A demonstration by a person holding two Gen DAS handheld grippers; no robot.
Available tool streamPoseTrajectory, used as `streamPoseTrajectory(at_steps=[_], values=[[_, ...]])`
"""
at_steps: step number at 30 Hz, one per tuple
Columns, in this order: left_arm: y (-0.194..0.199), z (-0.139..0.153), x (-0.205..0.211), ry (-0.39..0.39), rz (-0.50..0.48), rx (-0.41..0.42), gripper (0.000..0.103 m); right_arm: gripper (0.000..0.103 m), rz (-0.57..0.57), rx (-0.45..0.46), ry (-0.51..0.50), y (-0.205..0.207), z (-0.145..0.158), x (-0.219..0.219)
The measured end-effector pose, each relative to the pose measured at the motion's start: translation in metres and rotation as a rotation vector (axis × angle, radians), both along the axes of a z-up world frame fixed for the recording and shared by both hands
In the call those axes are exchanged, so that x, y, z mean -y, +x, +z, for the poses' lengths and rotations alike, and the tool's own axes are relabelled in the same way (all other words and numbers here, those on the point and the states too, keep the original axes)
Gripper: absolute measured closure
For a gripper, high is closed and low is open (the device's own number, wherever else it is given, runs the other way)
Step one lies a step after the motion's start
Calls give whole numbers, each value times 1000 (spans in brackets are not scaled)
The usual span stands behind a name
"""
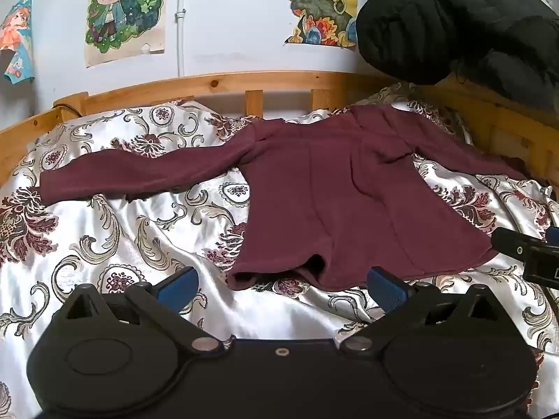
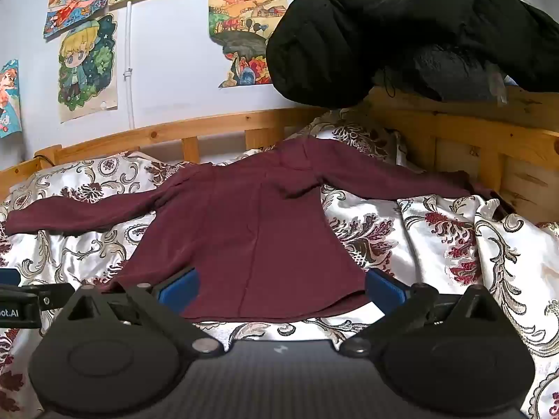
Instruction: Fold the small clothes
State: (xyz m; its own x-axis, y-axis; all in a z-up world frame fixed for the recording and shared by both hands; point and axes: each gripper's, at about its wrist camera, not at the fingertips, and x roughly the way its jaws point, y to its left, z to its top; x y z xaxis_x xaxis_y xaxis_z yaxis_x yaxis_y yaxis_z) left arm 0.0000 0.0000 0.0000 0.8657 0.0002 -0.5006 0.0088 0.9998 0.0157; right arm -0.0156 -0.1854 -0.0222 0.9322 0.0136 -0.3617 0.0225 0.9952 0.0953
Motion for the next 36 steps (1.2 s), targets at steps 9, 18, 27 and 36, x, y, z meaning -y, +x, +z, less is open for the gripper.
streamPoseTrajectory(at_steps=[9, 18, 27, 36], values=[[0, -1, -1, 7, -1, -1, 1, 0, 0, 1, 0, -1, 0, 1], [0, -2, 0, 11, 0, -6, 1, 0, 2, -1, 3, 0, -1, 1], [1, -4, 0, 9, 2, -16, 1, 0, 3, -3, 5, 0, -1, 1], [1, -3, 0, 10, 3, -21, 1, 0, 2, -6, 8, 1, 0, 2]])
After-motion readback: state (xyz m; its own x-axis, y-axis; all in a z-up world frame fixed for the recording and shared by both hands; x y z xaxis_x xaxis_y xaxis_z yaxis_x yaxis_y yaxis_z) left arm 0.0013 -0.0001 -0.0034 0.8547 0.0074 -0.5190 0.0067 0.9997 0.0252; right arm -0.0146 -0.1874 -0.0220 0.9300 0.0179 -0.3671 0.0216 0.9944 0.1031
